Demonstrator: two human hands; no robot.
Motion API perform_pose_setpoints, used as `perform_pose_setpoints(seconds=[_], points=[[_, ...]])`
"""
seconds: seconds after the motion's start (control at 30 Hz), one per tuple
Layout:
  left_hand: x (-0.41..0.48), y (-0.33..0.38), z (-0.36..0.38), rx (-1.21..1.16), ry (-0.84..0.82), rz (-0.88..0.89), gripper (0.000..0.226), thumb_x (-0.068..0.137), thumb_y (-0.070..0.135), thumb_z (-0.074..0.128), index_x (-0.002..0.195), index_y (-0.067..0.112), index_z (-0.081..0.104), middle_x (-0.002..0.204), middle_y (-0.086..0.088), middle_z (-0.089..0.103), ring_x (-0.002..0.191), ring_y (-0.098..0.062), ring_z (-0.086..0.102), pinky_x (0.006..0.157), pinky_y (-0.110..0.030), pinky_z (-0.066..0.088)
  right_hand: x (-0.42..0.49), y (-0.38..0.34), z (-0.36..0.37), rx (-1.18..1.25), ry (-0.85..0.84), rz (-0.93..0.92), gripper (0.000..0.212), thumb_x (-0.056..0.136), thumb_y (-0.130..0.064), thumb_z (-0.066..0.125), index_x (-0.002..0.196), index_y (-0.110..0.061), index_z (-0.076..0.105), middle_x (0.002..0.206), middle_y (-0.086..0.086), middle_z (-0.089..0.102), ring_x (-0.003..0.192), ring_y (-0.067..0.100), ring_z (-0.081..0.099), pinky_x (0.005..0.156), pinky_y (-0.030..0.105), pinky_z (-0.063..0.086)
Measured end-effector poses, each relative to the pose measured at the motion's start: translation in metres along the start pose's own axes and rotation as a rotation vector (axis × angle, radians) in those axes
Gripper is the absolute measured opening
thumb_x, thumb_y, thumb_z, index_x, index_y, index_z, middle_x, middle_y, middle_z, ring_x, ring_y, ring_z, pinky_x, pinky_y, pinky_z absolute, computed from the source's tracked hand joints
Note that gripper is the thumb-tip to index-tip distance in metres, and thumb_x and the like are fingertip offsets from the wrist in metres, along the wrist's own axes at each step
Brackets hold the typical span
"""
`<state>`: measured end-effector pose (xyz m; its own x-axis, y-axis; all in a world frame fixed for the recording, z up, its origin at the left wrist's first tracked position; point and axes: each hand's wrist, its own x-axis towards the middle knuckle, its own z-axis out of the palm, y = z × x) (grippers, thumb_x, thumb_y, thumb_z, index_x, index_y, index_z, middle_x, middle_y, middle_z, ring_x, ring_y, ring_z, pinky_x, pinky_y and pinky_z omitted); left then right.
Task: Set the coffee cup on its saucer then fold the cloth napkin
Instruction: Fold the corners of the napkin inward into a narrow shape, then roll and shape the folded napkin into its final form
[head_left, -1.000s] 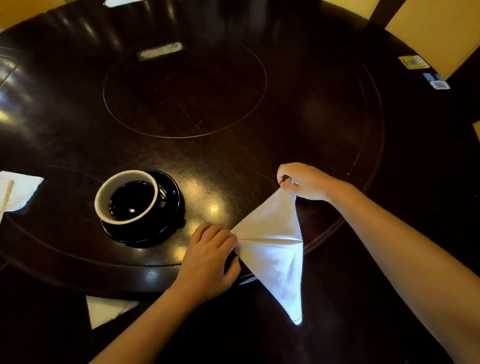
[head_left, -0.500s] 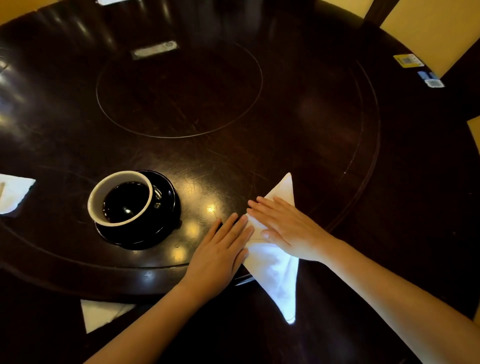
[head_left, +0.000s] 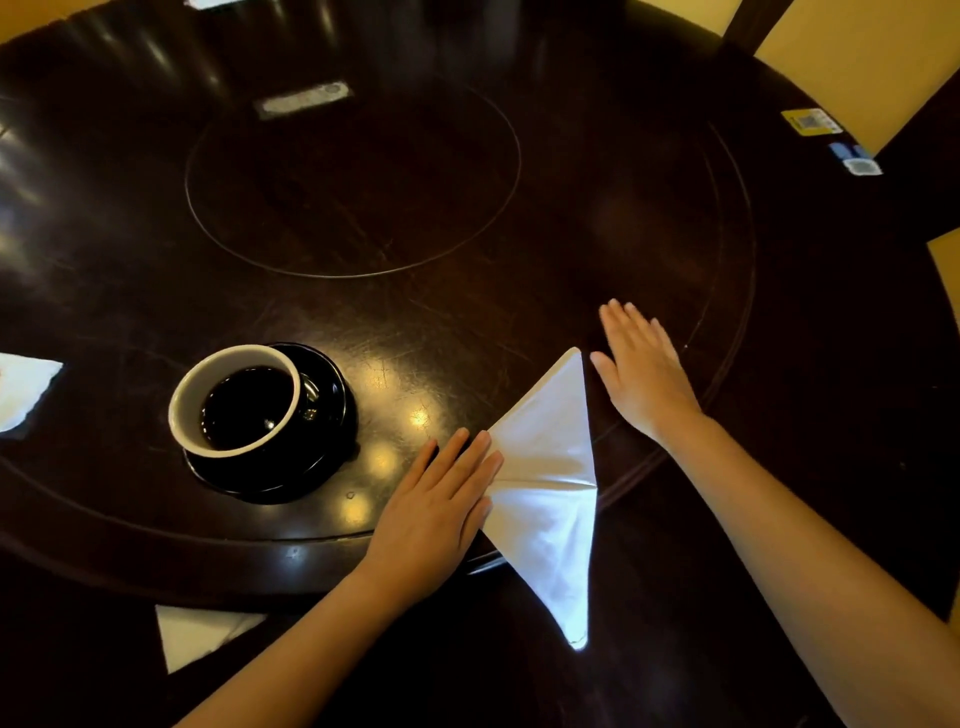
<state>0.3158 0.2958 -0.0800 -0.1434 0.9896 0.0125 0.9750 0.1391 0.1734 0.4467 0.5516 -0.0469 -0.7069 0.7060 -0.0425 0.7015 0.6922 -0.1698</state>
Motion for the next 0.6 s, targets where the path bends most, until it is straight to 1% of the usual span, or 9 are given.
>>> perform_pose_setpoints(seconds=[0.03, 0.07, 0.1, 0.17, 0.23, 0.27, 0.33, 0.47, 0.6], points=[[0.000, 0.000, 0.000, -0.002, 0.002, -0.004, 0.050, 0.100, 0.041, 0.018, 0.140, 0.020, 0.039, 0.150, 0.002, 0.033, 0.142, -0.018, 0.019, 0.114, -0.038, 0.016, -0.014, -0.005, -0.006, 0.088, 0.113, 0.044, 0.049, 0.098, -0.035, 0.035, 0.139, -0.009, 0.037, 0.146, 0.009, 0.041, 0.138, 0.024, 0.031, 0.113, 0.039, 0.027], [0.001, 0.001, -0.001, -0.007, 0.006, -0.009, 0.050, 0.100, 0.041, 0.019, 0.140, 0.021, 0.040, 0.150, 0.002, 0.034, 0.142, -0.018, 0.020, 0.114, -0.038, 0.016, -0.032, -0.012, -0.012, 0.169, 0.204, 0.077, 0.037, 0.096, -0.032, 0.040, 0.122, -0.009, 0.054, 0.126, 0.010, 0.057, 0.122, 0.027, 0.047, 0.100, 0.038, 0.040], [0.002, 0.001, -0.002, -0.014, 0.009, -0.012, 0.049, 0.100, 0.041, 0.019, 0.139, 0.021, 0.041, 0.149, 0.002, 0.034, 0.141, -0.019, 0.022, 0.114, -0.038, 0.016, -0.052, -0.019, -0.018, 0.228, 0.216, 0.123, 0.029, 0.095, -0.033, 0.043, 0.099, -0.011, 0.061, 0.100, 0.007, 0.063, 0.101, 0.027, 0.055, 0.082, 0.035, 0.045], [0.002, 0.002, -0.005, -0.026, 0.006, -0.016, 0.049, 0.099, 0.040, 0.021, 0.138, 0.021, 0.042, 0.149, 0.002, 0.036, 0.140, -0.019, 0.024, 0.113, -0.038, 0.017, -0.087, -0.033, -0.026, 0.305, 0.006, 0.266, 0.037, 0.092, -0.042, 0.045, 0.068, -0.015, 0.052, 0.068, 0.002, 0.054, 0.072, 0.026, 0.054, 0.059, 0.035, 0.039], [0.002, 0.003, -0.009, -0.025, 0.005, -0.022, 0.047, 0.097, 0.039, 0.028, 0.136, 0.020, 0.045, 0.147, 0.001, 0.040, 0.139, -0.021, 0.029, 0.113, -0.039, 0.017, -0.109, -0.042, -0.025, 0.379, -0.224, 0.365, 0.041, 0.088, -0.047, 0.052, 0.069, -0.011, 0.055, 0.067, 0.004, 0.058, 0.068, 0.027, 0.057, 0.060, 0.037, 0.046], [0.003, 0.006, -0.011, -0.021, 0.015, -0.027, 0.046, 0.095, 0.038, 0.032, 0.134, 0.019, 0.048, 0.145, 0.001, 0.043, 0.137, -0.022, 0.034, 0.112, -0.039, 0.018, -0.116, -0.043, -0.023, 0.412, -0.267, 0.381, 0.038, 0.086, -0.046, 0.057, 0.074, -0.010, 0.059, 0.071, 0.005, 0.061, 0.070, 0.025, 0.060, 0.064, 0.038, 0.049], [0.006, 0.013, -0.017, -0.018, 0.028, -0.052, 0.044, 0.090, 0.034, 0.039, 0.126, 0.018, 0.057, 0.138, -0.001, 0.053, 0.130, -0.023, 0.045, 0.110, -0.041, 0.021, -0.120, -0.049, -0.020, 0.488, -0.281, 0.371, 0.029, 0.083, -0.040, 0.064, 0.081, -0.011, 0.060, 0.076, 0.003, 0.063, 0.073, 0.020, 0.060, 0.067, 0.036, 0.051], [0.022, 0.029, -0.031, 0.057, -0.032, -0.119, 0.038, 0.076, 0.027, 0.062, 0.111, 0.014, 0.065, 0.122, -0.004, 0.063, 0.117, -0.024, 0.055, 0.109, -0.046, 0.031, -0.116, -0.058, -0.009, 0.704, -0.298, 0.452, 0.022, 0.079, -0.024, 0.071, 0.082, -0.010, 0.054, 0.069, 0.005, 0.057, 0.062, 0.017, 0.051, 0.052, 0.024, 0.039], [0.031, 0.040, -0.047, 0.083, -0.120, -0.177, 0.042, 0.092, 0.030, 0.043, 0.132, 0.014, 0.042, 0.136, -0.006, 0.046, 0.128, -0.028, 0.037, 0.115, -0.048, 0.013, -0.116, -0.058, -0.002, 0.817, -0.242, 0.527, 0.023, 0.076, -0.016, 0.073, 0.072, -0.016, 0.051, 0.061, 0.000, 0.047, 0.056, 0.013, 0.045, 0.051, 0.022, 0.035]])
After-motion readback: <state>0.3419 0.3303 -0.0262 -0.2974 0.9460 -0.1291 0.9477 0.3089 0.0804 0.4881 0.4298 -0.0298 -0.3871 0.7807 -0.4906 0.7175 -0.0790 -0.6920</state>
